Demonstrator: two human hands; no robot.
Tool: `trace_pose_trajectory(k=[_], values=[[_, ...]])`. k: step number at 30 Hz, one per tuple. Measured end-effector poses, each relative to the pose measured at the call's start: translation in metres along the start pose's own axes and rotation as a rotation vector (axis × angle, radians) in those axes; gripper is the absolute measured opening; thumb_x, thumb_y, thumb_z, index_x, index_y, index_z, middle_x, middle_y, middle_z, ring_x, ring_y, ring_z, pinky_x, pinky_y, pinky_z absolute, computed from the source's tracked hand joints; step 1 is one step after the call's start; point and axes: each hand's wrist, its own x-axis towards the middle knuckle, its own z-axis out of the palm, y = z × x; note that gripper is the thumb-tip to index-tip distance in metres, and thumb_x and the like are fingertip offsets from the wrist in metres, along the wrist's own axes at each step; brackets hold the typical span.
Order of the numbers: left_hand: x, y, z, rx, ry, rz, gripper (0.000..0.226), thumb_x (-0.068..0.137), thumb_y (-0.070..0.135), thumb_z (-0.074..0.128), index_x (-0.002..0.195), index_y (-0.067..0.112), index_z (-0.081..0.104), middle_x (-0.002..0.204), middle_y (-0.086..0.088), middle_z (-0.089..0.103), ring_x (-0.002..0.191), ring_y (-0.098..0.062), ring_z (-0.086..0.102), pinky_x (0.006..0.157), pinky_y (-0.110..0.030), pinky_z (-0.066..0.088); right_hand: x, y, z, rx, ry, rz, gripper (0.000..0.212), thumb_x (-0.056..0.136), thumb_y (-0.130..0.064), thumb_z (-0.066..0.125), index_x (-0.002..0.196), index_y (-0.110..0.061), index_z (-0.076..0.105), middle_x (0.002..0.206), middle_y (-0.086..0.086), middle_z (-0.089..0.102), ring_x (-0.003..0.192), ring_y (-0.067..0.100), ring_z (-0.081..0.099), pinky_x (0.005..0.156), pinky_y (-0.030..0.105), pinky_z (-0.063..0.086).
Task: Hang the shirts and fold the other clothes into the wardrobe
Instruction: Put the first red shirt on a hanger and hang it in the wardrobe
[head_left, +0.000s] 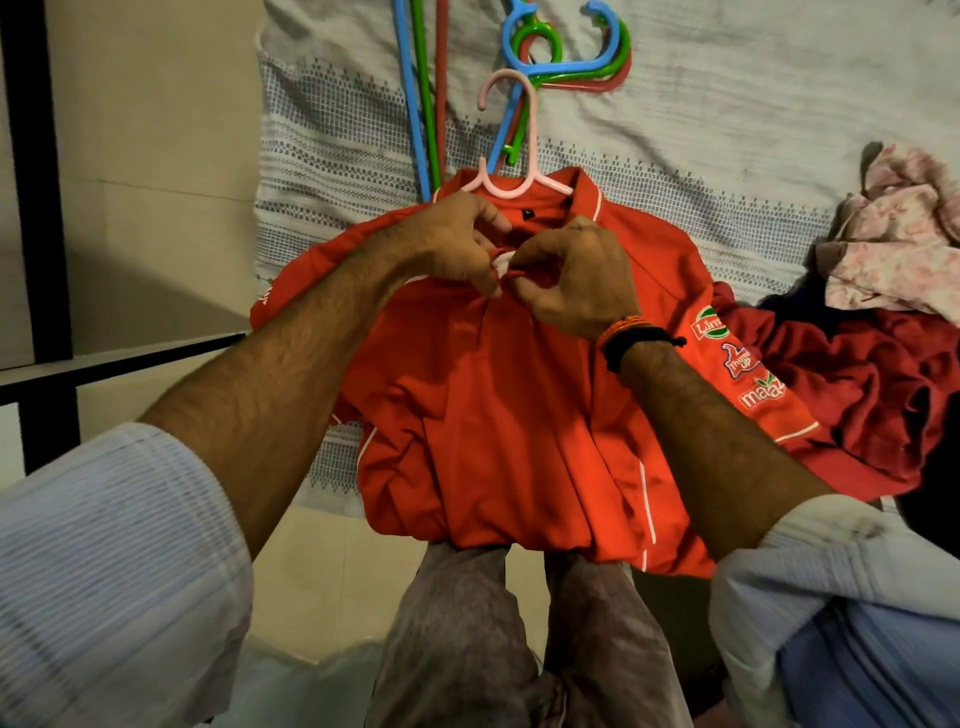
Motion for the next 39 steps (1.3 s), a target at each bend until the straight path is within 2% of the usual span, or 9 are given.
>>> trace_pose_trajectory(k=[8,12,16,18,20,23,29,35,39], values=[[-0.002,-0.019,0.013,-0.047,0.157,0.204,0.063,0.065,-0.002,0.084,0.116,0.017,0.052,0.085,0.003,0.065,0.083,-0.015,0.069,0.073,-0.032,0.057,0.016,0.004,-0.014,0.154,-0.222,0.055,0.013,0.074,-0.021,0.078,0.087,-0.019,0.077,0.081,-0.004,0.075,0.073,0.01,0.068,0.071,0.029,0.056],[0.0,-0.024,0.014,-0.048,0.172,0.231,0.06,0.065,0.005,0.082,0.11,0.023,0.048,0.083,0.007,0.065,0.088,-0.02,0.07,0.082,-0.043,0.058,0.024,0.009,-0.02,0.173,-0.317,0.03,0.011,0.08,-0.018,0.078,0.091,-0.019,0.078,0.08,0.002,0.075,0.066,0.002,0.059,0.064,0.019,0.046],[0.002,-0.024,0.019,-0.024,0.166,0.25,0.061,0.058,0.018,0.077,0.108,0.026,0.043,0.083,0.011,0.063,0.09,-0.022,0.07,0.086,-0.048,0.055,0.028,0.008,-0.023,0.163,-0.414,0.046,0.009,0.087,-0.014,0.071,0.094,-0.014,0.077,0.071,-0.006,0.066,0.055,-0.008,0.051,0.057,0.008,0.037],[0.003,-0.025,0.02,-0.022,0.167,0.257,0.063,0.057,0.019,0.077,0.108,0.026,0.041,0.084,0.007,0.066,0.084,-0.018,0.069,0.08,-0.041,0.056,0.03,0.008,-0.023,0.15,-0.476,0.066,0.009,0.09,-0.014,0.067,0.095,-0.013,0.075,0.067,-0.012,0.06,0.052,-0.01,0.049,0.056,0.007,0.036],[0.004,-0.026,0.02,-0.05,0.162,0.246,0.064,0.065,0.007,0.082,0.11,0.023,0.04,0.088,-0.003,0.068,0.066,0.001,0.063,0.063,-0.022,0.05,0.032,0.008,-0.022,0.145,-0.515,0.092,0.009,0.092,-0.016,0.065,0.094,-0.015,0.073,0.067,-0.014,0.058,0.052,-0.01,0.049,0.056,0.008,0.035],[0.004,-0.026,0.019,-0.098,0.117,0.207,0.07,0.065,0.0,0.087,0.116,0.016,0.041,0.086,-0.002,0.064,0.049,0.01,0.055,0.05,-0.008,0.04,0.032,0.007,-0.019,0.141,-0.528,0.117,0.009,0.094,-0.018,0.063,0.095,-0.016,0.072,0.069,-0.012,0.058,0.057,-0.004,0.049,0.059,0.014,0.037],[0.005,-0.03,0.022,-0.126,0.215,0.18,0.072,0.061,0.009,0.091,0.111,0.022,0.042,0.079,0.0,0.067,0.069,-0.012,0.065,0.07,-0.035,0.054,0.031,0.007,-0.02,0.247,-0.556,0.158,0.009,0.094,-0.017,0.064,0.088,-0.019,0.07,0.063,-0.012,0.058,0.05,-0.007,0.049,0.055,0.013,0.036],[0.002,-0.028,0.023,-0.095,0.25,0.181,0.079,0.055,0.006,0.093,0.11,0.022,0.038,0.08,0.0,0.07,0.049,0.008,0.057,0.054,-0.019,0.044,0.029,0.013,-0.023,0.452,-0.505,0.266,0.011,0.089,-0.005,0.07,0.086,-0.015,0.07,0.069,-0.004,0.067,0.06,0.0,0.058,0.066,0.018,0.05],[-0.001,-0.028,0.022,-0.096,0.245,0.197,0.082,0.052,0.007,0.094,0.112,0.022,0.04,0.079,0.001,0.07,0.059,0.003,0.065,0.061,-0.023,0.051,0.021,0.022,-0.018,0.422,-0.411,0.224,0.015,0.081,-0.006,0.078,0.093,-0.013,0.072,0.08,0.002,0.074,0.071,0.008,0.069,0.076,0.031,0.057]])
